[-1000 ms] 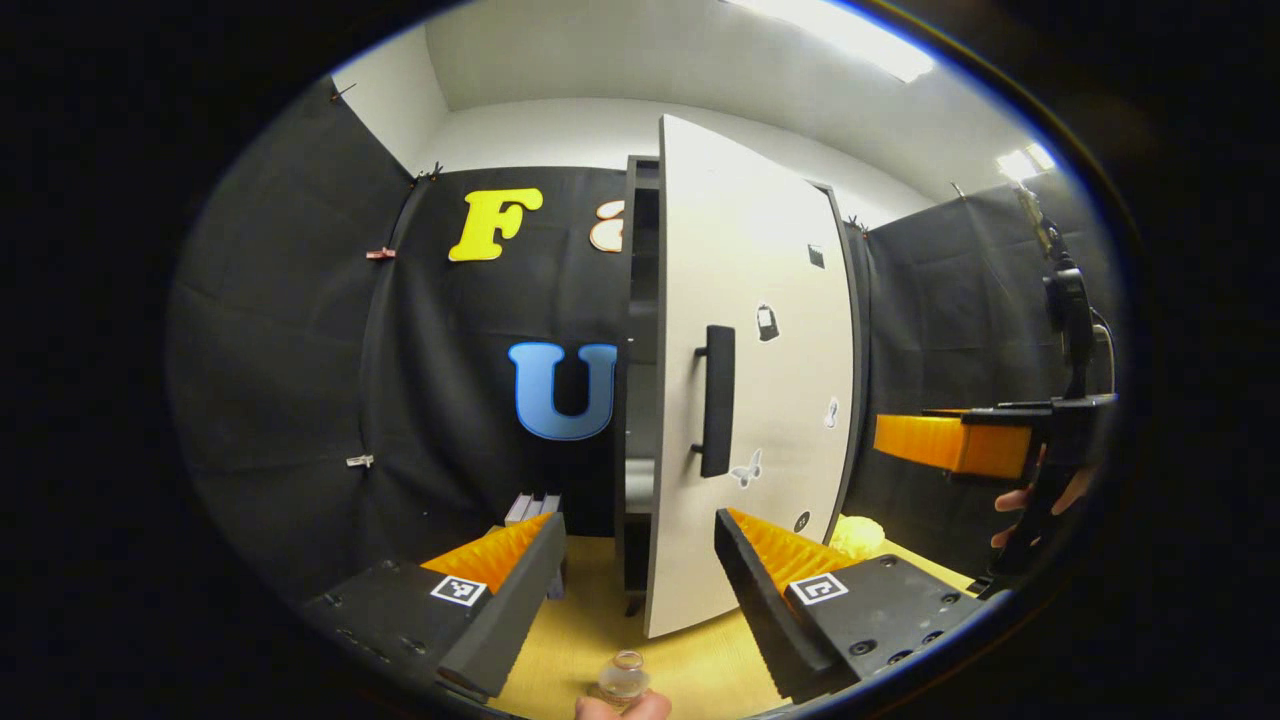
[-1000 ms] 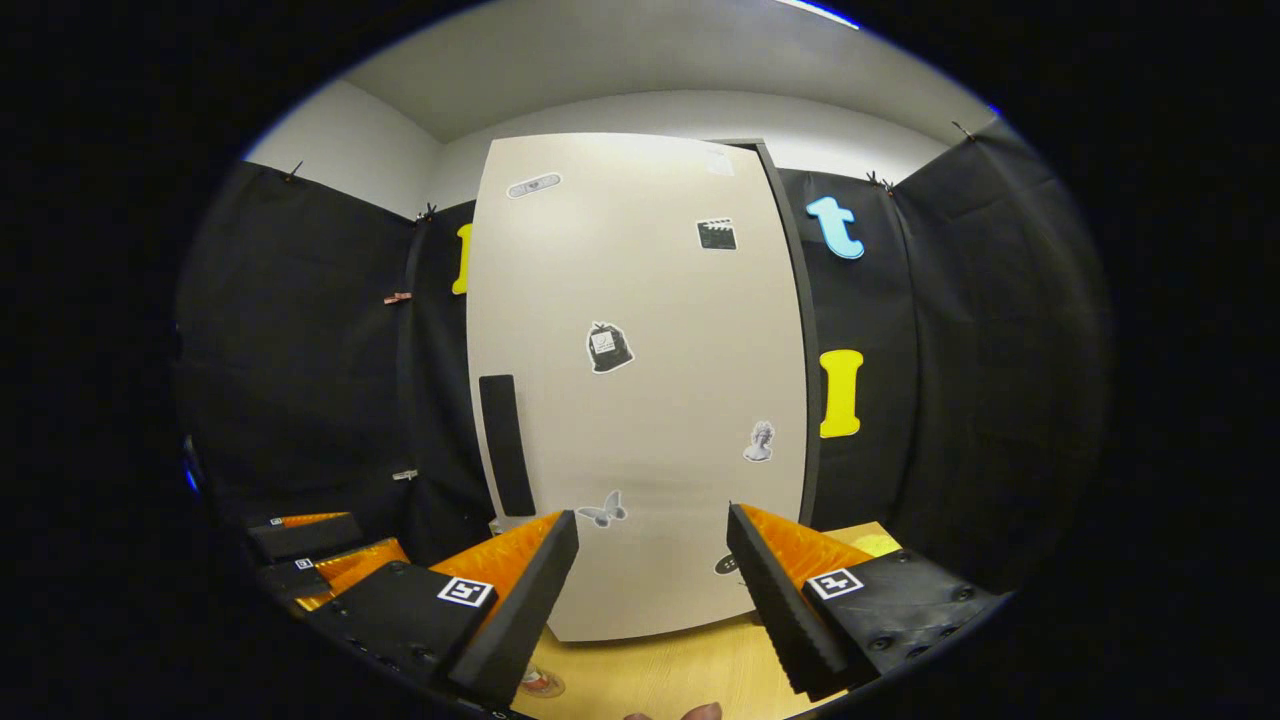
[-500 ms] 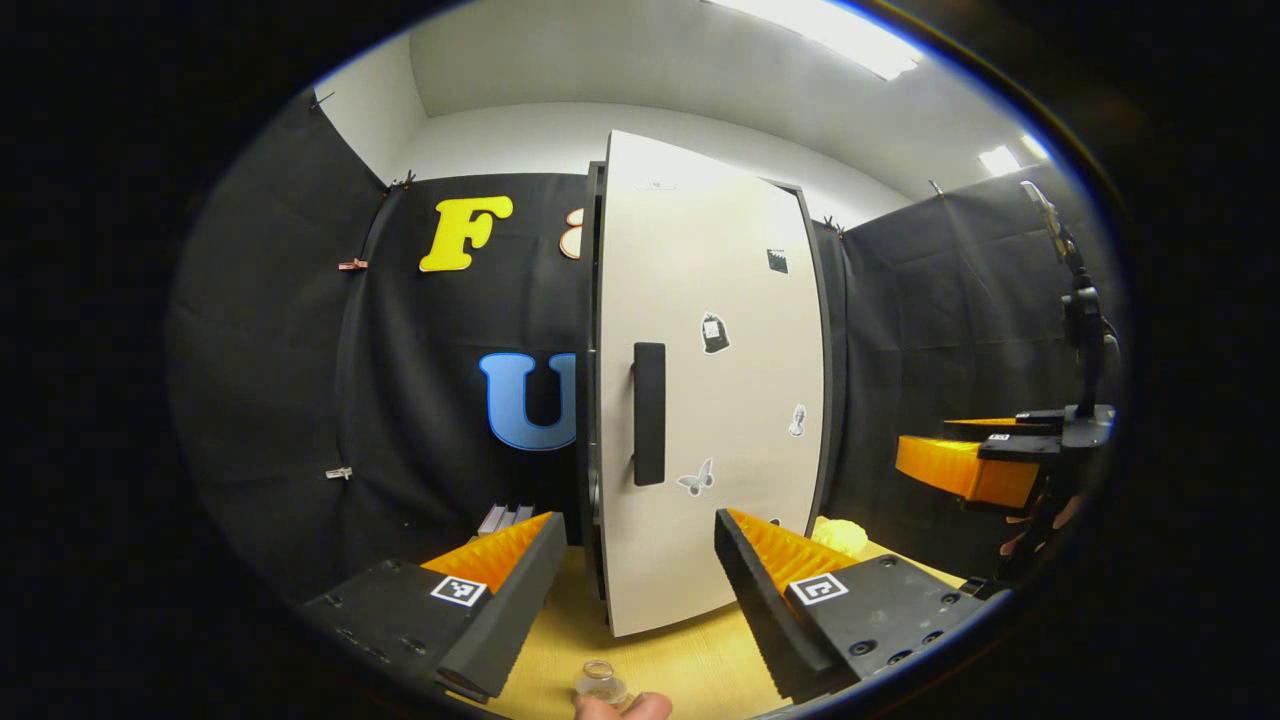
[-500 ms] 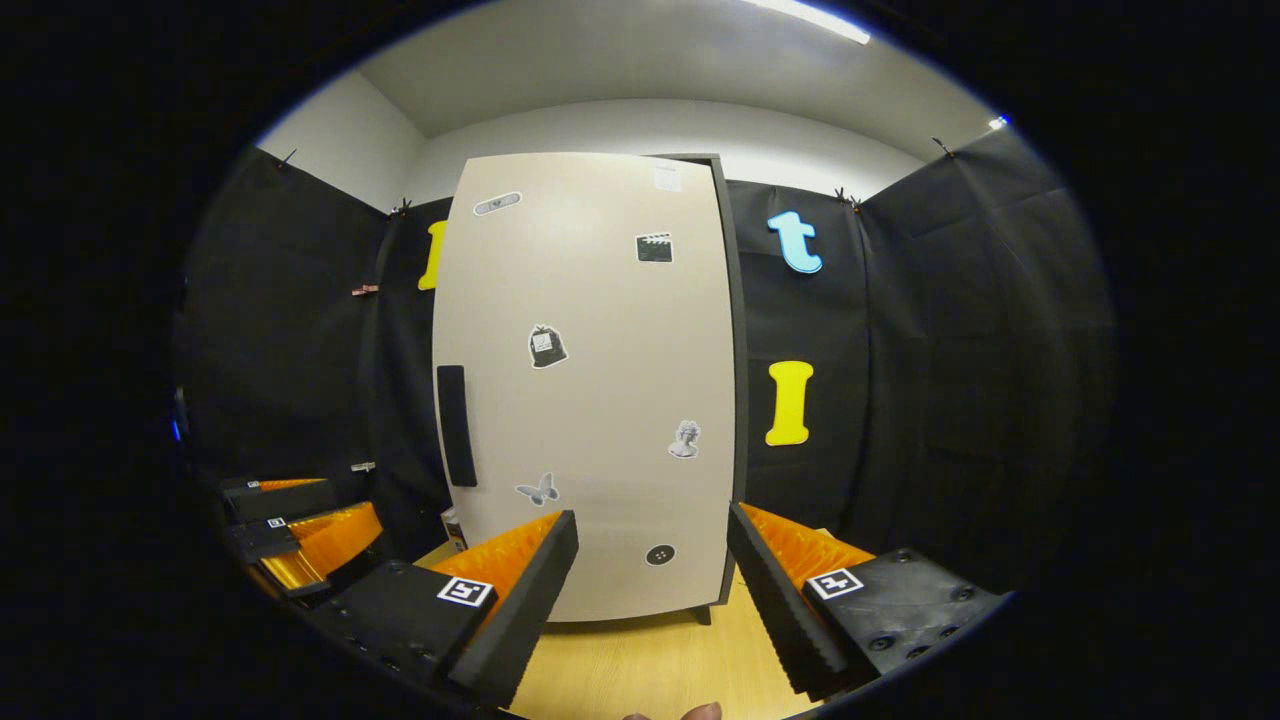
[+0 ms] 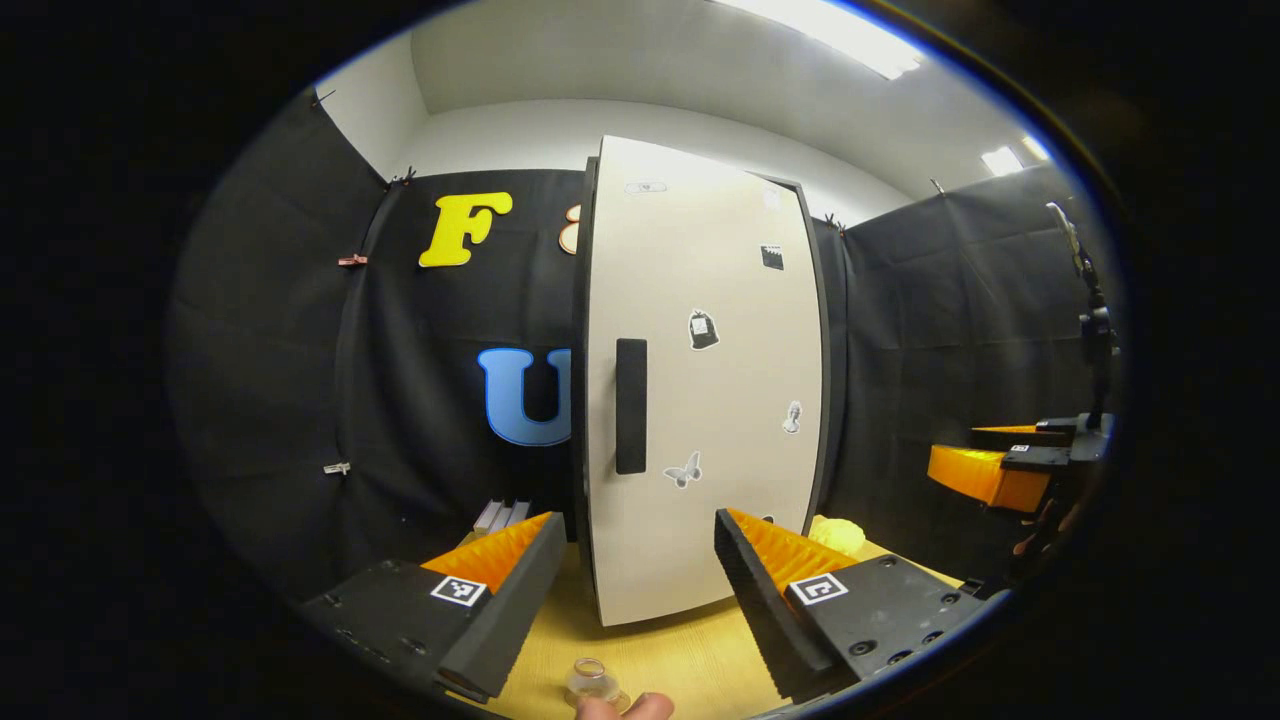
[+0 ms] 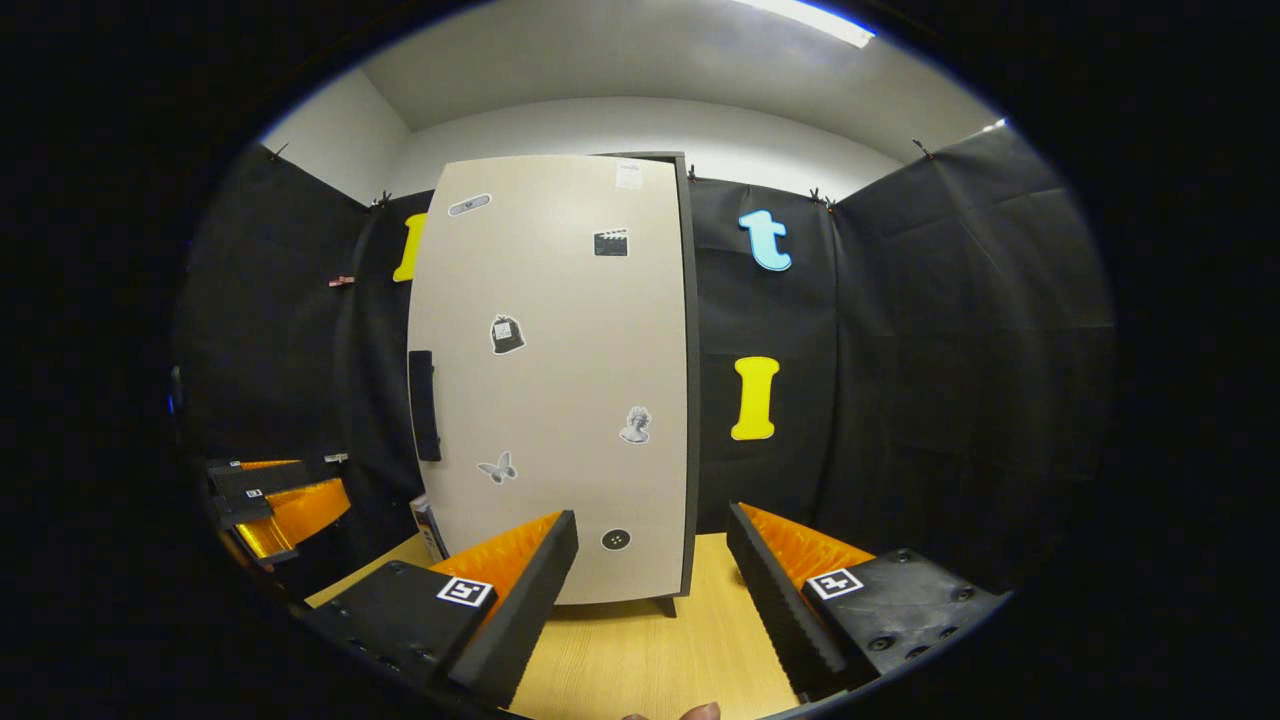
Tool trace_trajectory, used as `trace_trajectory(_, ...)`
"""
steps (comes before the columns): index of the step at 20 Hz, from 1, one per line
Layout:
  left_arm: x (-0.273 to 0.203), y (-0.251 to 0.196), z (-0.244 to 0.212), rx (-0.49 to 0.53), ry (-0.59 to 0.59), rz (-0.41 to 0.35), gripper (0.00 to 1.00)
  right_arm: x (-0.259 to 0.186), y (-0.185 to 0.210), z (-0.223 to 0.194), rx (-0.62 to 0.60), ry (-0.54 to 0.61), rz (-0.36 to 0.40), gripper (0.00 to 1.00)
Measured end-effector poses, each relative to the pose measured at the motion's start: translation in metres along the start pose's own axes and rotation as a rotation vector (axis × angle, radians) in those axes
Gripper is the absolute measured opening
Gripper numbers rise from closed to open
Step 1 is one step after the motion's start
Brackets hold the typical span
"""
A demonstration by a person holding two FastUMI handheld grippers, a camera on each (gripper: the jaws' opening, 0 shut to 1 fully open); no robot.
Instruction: Open the cabinet door with the right hand, grasp the bottle in the cabinet with the left hand and place it on the coaster, then close the cabinet door with the right hand.
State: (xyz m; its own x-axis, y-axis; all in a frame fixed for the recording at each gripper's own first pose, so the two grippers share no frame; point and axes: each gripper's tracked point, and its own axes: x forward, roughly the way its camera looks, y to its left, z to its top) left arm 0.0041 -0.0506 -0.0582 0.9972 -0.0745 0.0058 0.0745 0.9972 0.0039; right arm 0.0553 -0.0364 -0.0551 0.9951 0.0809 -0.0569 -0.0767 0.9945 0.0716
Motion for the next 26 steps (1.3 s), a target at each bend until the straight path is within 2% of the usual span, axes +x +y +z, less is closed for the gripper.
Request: trace_trajectory(26, 0.007, -0.014, -0.002, 0.033, -0.002, -0.017, 0.94, -0.012, -0.01, -0.008, -0.002, 0.004, 0.027, 0.98)
